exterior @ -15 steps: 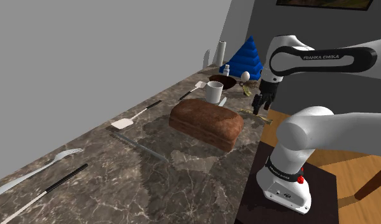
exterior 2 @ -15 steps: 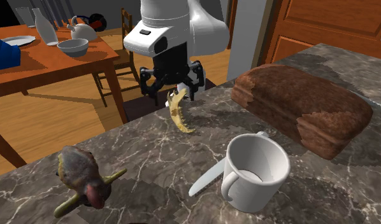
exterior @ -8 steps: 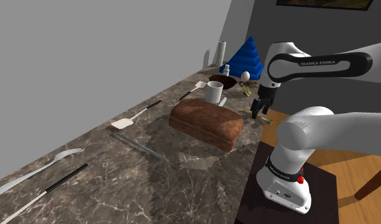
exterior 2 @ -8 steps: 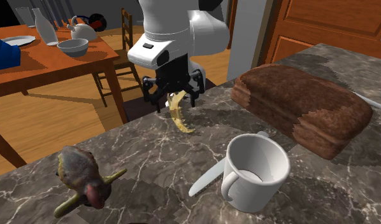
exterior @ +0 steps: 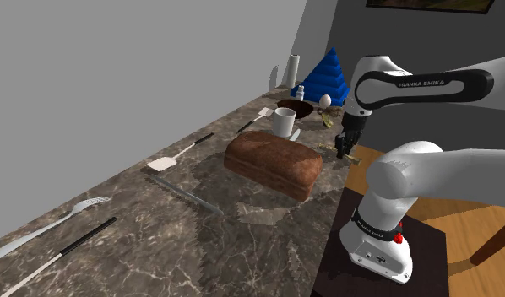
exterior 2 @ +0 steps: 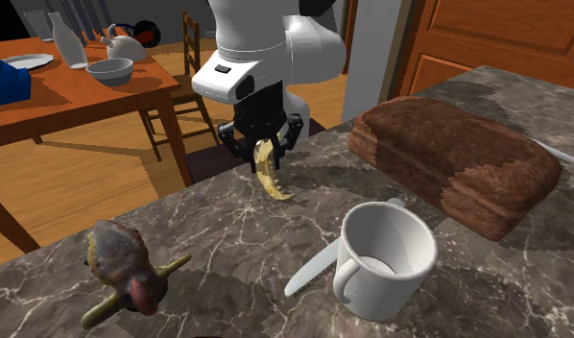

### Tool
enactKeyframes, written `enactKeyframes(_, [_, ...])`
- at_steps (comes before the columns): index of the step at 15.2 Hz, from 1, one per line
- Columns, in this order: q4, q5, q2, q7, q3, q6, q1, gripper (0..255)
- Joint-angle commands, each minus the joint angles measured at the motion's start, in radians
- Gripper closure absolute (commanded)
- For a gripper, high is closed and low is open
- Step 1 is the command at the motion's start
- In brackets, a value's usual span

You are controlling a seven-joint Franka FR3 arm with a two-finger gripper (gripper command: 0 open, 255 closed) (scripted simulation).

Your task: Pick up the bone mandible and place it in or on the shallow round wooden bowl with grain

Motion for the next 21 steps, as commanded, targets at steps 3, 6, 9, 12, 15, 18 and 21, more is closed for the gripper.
enactKeyframes(3, [-0.003, 0.001, 0.002, 0.000, -0.001, 0.002, 0.001, 255])
enactKeyframes(6, [-0.002, 0.001, 0.000, 0.000, 0.000, -0.001, 0.001, 255])
enactKeyframes(9, [0.033, 0.018, -0.014, 0.001, 0.015, -0.048, 0.009, 255])
enactKeyframes(12, [0.069, 0.033, -0.024, 0.001, 0.029, -0.093, 0.017, 255])
enactKeyframes(15, [0.106, 0.048, -0.029, 0.002, 0.042, -0.135, 0.025, 255])
enactKeyframes(18, [0.145, 0.061, -0.031, 0.002, 0.055, -0.175, 0.032, 255])
enactKeyframes(21, [0.185, 0.073, -0.030, 0.002, 0.067, -0.214, 0.038, 255])
